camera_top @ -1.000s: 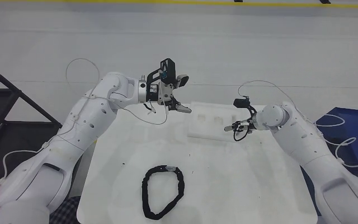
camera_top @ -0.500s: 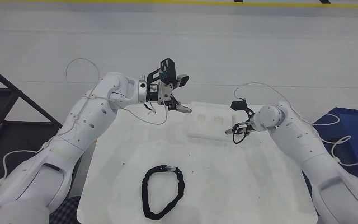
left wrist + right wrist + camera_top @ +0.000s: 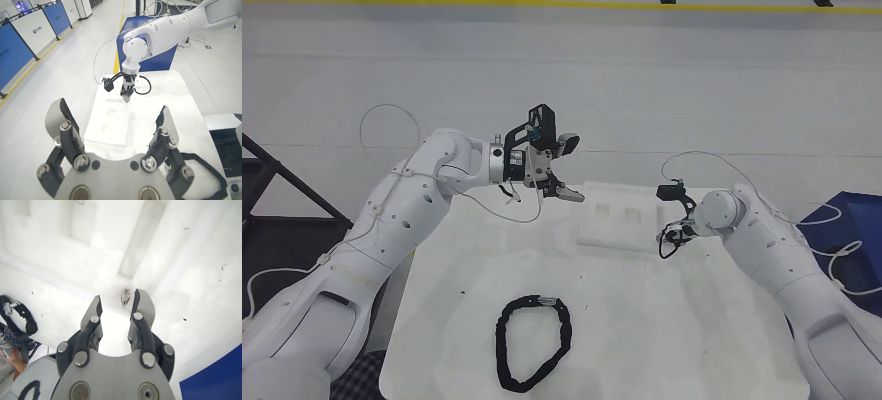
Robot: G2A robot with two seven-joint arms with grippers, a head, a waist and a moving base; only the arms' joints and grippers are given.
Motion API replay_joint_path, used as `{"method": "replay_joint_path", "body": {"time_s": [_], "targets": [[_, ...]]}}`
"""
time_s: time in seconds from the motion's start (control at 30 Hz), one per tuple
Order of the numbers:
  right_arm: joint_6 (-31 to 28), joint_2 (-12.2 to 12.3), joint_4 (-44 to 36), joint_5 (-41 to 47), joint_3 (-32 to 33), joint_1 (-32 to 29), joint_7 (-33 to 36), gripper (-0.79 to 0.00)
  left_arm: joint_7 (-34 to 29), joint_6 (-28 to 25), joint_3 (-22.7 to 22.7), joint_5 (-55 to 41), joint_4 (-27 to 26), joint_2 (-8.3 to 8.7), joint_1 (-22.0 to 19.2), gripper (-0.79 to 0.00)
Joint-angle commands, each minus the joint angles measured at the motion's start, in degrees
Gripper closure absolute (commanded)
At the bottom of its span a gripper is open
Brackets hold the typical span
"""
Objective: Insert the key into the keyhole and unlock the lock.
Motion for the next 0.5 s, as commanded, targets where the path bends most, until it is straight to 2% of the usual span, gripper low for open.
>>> {"method": "replay_joint_path", "body": {"time_s": [0.0,0.1,0.23,0.3,0.4,0.47], "targets": [[0.3,-0.2,0.5,-0.3,-0.1,0.1,-0.3,-0.240,0.0,0.0,0.0,0.0,0.0,0.00,0.0,-0.785],[0.7,-0.6,1.5,-0.5,-0.1,0.3,-0.7,-0.185,0.0,0.0,0.0,0.0,0.0,0.00,0.0,-0.785],[1.2,-1.1,2.4,-1.1,-0.3,0.5,-1.0,-0.188,0.0,0.0,0.0,0.0,0.0,0.00,0.0,-0.785],[1.2,-1.4,3.0,-1.3,-0.4,0.6,-1.3,-0.135,0.0,0.0,0.0,0.0,0.0,0.00,0.0,-0.785],[1.5,-1.8,3.5,-1.9,-0.6,0.7,-1.9,0.000,0.0,0.0,0.0,0.0,0.0,0.00,0.0,-0.785],[1.8,-2.1,3.8,-2.5,-0.9,0.8,-2.1,0.000,0.0,0.0,0.0,0.0,0.0,0.00,0.0,-0.785]]}}
